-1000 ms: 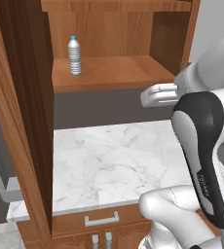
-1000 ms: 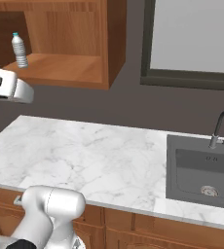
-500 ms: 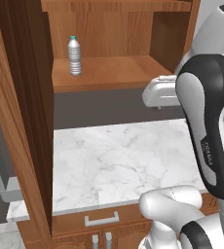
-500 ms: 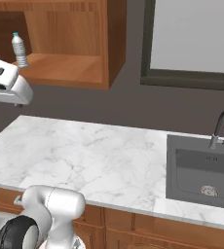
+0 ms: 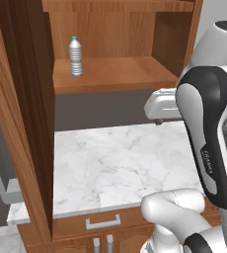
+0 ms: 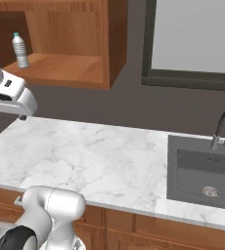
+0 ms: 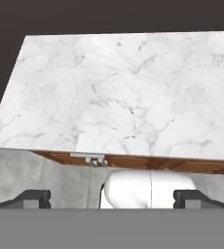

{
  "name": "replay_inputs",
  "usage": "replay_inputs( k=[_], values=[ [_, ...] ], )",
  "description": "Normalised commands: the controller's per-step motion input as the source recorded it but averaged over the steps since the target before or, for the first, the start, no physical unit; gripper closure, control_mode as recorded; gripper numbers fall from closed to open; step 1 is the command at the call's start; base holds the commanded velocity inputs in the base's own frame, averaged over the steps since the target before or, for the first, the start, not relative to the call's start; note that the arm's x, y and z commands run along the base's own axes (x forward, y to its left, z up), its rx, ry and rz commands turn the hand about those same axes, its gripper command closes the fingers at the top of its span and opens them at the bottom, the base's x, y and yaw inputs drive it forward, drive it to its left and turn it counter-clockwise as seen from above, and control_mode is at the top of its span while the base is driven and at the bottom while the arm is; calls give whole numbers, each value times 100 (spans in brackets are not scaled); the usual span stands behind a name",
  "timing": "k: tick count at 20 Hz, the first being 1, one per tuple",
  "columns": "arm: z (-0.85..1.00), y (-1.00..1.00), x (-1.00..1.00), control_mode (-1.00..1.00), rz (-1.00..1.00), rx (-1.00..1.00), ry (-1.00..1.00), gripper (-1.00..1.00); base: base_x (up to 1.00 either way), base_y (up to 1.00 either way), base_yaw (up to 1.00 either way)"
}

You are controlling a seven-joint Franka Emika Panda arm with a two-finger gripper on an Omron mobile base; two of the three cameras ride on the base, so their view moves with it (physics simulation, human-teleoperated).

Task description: Sort all alcoholic drinks to one cabinet, and non-alcoholic drinks to the other.

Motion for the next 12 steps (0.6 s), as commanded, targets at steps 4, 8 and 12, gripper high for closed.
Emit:
replay_inputs(
  k=[4, 8, 12],
  values=[
    [-29, 0, 0, -100, 0, 0, 1, -100, 0, 0, 0],
    [-12, 0, 0, -100, 0, 0, 0, -100, 0, 0, 0],
    [0, -3, -5, -100, 0, 0, 0, -100, 0, 0, 0]
  ],
)
